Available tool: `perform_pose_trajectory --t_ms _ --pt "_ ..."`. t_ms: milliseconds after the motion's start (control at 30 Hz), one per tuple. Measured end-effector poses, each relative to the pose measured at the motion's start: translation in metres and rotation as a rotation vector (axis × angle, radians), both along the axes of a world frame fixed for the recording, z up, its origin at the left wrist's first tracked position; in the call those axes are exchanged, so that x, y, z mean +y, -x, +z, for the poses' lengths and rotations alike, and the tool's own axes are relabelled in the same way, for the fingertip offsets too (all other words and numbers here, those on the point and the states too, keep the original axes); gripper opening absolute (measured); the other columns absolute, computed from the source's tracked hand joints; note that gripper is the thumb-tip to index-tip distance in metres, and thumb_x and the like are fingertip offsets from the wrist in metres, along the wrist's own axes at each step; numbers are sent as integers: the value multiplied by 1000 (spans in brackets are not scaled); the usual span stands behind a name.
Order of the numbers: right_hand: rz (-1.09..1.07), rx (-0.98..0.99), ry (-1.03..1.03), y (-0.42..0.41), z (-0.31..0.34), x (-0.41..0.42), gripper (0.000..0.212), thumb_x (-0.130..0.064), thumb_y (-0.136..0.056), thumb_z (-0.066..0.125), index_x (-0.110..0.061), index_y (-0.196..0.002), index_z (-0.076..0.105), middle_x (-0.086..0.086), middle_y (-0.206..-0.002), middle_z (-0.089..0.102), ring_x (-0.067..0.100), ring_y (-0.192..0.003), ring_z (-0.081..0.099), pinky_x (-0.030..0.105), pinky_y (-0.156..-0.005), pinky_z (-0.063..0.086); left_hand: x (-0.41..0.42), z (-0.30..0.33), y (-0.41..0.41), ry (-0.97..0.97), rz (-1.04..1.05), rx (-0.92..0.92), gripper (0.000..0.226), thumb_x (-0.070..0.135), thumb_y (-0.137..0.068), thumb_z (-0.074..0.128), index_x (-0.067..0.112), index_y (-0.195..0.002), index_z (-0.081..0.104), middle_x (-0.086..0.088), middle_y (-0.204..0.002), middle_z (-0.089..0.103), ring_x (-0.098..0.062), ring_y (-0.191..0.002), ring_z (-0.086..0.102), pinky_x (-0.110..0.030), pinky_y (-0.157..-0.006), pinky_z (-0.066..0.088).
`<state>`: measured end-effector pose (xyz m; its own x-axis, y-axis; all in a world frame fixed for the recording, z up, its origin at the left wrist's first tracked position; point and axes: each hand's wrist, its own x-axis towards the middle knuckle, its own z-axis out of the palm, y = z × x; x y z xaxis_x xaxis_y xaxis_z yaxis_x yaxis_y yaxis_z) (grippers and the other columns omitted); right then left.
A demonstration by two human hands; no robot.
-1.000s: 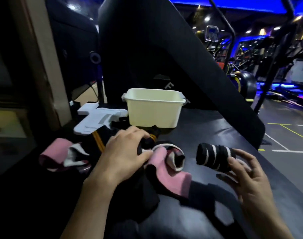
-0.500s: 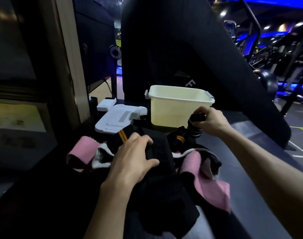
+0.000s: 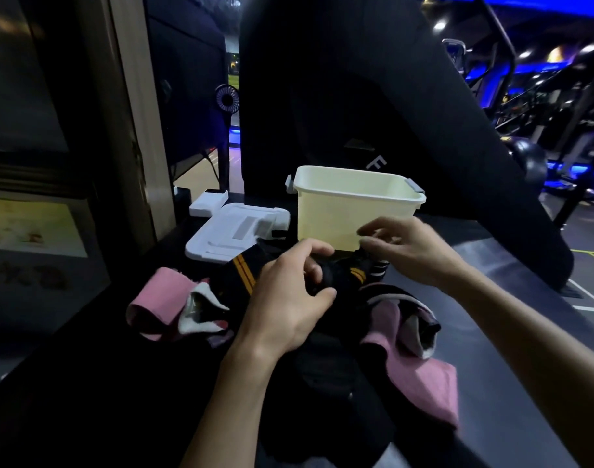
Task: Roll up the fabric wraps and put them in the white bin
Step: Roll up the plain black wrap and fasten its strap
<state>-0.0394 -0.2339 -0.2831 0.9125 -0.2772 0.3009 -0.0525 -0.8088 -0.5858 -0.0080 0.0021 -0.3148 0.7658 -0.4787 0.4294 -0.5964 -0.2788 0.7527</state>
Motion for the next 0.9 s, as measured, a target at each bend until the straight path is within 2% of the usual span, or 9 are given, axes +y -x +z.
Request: perform_pose_trajectory --t_ms 67,167,300,433,500,567,700,800,900 --pt "165 131 -203 16 5 19 28 -40 -99 61 -17 -108 73 2 -90 74 23 -82 71 37 -80 58 -8 2 5 116 -60 32 44 15 -80 81 37 -114 64 7 -83 61 -10 -84 63 -31 -85 54" --pt "264 220 -472 37 16 33 46 -49 -101 47 -13 -114 72 12 -88 68 18 -81 63 35 -77 52 -17 8 16 193 -182 40 49 15 -81 82 40 -117 60 8 -87 64 -18 -85 67 -42 -86 58" --pt "234 294 -572 64 35 30 52 -63 -94 47 -21 -106 75 9 -88 70 25 -79 64 40 -77 50 -24 15 27 257 -407 173 43 16 -92 74 34 -126 55 8 -95 71 -5 -97 69 -26 -81 53" --pt "161 260 -616 90 38 18 31 -37 -101 53 -15 -101 74 6 -75 64 21 -65 58 35 -67 45 -37 20 40 354 -575 403 30 6 -104 45 16 -130 55 -12 -104 75 1 -124 60 -22 -86 51" --pt "97 215 -623 102 40 10 24 -30 -101 51 -17 -101 71 5 -73 56 19 -62 51 32 -60 41 -42 21 44 326 -568 324 33 3 -104 40 13 -130 57 -11 -104 77 -1 -126 58 -19 -89 47" --pt "49 166 -618 116 44 -1 22 -27 -102 49 -28 -96 70 1 -70 48 15 -59 45 30 -57 36 -45 19 44 292 -466 178 32 11 -101 43 20 -125 62 1 -104 77 -2 -112 64 -14 -86 45" --pt "-30 71 -664 147 54 -26 28 -25 -103 44 -33 -101 71 -4 -68 44 11 -55 37 27 -53 33 -54 13 44 235 -293 40 23 20 -102 53 31 -116 69 13 -103 75 -4 -102 69 -32 -95 55" --pt "-87 9 -770 172 60 -44 27 -27 -102 46 -31 -113 70 -5 -72 57 14 -60 42 24 -49 39 -66 19 69 182 -397 6 28 36 -97 66 34 -125 64 18 -116 71 2 -115 64 -30 -101 52" --pt "-79 -30 -867 197 59 -53 35 -26 -101 45 -34 -91 78 -2 -78 65 16 -63 50 25 -49 44 -86 22 104 63 -544 -20 51 47 -89 75 34 -136 58 21 -128 66 10 -124 55 -18 -105 44"
